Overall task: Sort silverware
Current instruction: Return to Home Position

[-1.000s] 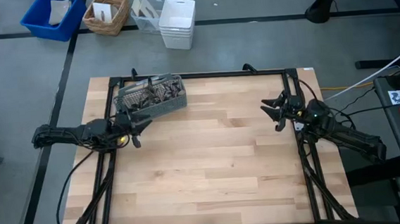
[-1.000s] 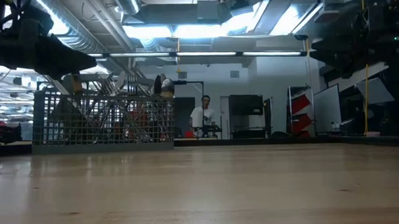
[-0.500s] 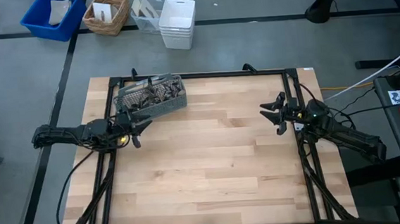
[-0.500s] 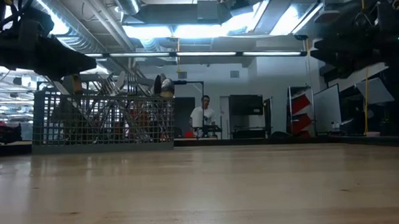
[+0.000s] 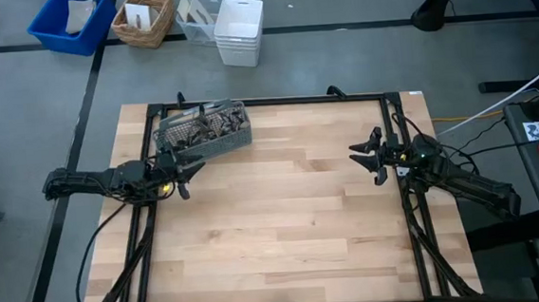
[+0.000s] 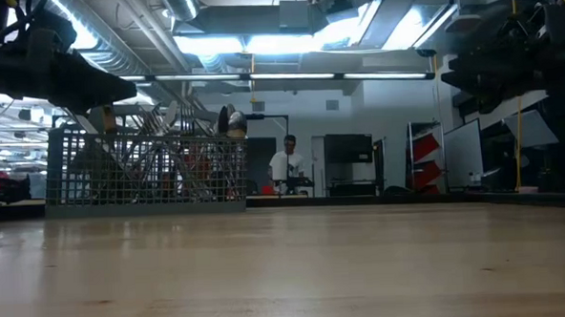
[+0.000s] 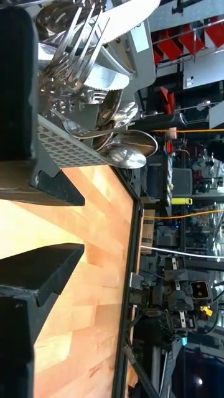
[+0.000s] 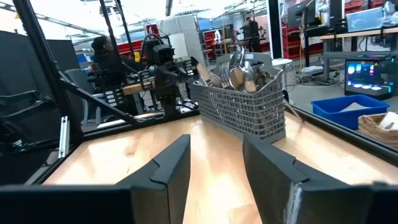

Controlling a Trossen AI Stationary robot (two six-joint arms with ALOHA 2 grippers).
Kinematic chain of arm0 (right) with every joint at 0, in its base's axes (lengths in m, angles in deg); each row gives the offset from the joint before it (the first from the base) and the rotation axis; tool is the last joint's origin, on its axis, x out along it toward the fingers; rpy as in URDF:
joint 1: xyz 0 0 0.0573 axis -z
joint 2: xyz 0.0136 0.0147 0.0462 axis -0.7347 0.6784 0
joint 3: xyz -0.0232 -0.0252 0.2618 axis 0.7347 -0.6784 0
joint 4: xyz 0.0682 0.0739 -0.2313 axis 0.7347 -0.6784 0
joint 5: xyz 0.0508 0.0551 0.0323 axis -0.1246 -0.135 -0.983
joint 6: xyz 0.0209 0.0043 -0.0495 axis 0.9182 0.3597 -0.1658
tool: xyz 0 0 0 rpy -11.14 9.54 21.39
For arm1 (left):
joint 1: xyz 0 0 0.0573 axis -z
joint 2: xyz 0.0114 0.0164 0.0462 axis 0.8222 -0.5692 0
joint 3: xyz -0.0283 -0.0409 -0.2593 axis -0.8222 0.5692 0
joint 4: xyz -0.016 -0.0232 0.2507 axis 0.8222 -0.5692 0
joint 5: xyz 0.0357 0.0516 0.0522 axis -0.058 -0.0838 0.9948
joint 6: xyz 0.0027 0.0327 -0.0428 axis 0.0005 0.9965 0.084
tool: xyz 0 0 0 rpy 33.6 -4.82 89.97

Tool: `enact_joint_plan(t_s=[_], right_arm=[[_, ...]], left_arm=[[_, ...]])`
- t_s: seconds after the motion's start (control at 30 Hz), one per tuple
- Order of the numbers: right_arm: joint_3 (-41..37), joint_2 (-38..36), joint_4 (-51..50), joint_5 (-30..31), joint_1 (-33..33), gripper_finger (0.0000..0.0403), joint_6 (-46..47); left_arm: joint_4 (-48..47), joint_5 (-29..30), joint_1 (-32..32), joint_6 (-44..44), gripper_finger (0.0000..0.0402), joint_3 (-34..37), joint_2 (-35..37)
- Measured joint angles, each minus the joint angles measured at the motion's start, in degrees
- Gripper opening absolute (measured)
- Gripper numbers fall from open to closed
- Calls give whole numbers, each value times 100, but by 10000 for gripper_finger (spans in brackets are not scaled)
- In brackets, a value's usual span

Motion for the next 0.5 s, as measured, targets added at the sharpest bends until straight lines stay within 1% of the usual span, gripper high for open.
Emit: enact_joint_plan(t_s=[0.1,0.2,0.5], right_arm=[[0,0,0,-13,0,150,68],[0,0,0,-22,0,150,341],[0,0,-5,-37,7,150,345]], left_arm=[[0,0,0,0,100,2,0],[0,0,0,0,100,2,0],[0,0,0,-2,100,2,0]])
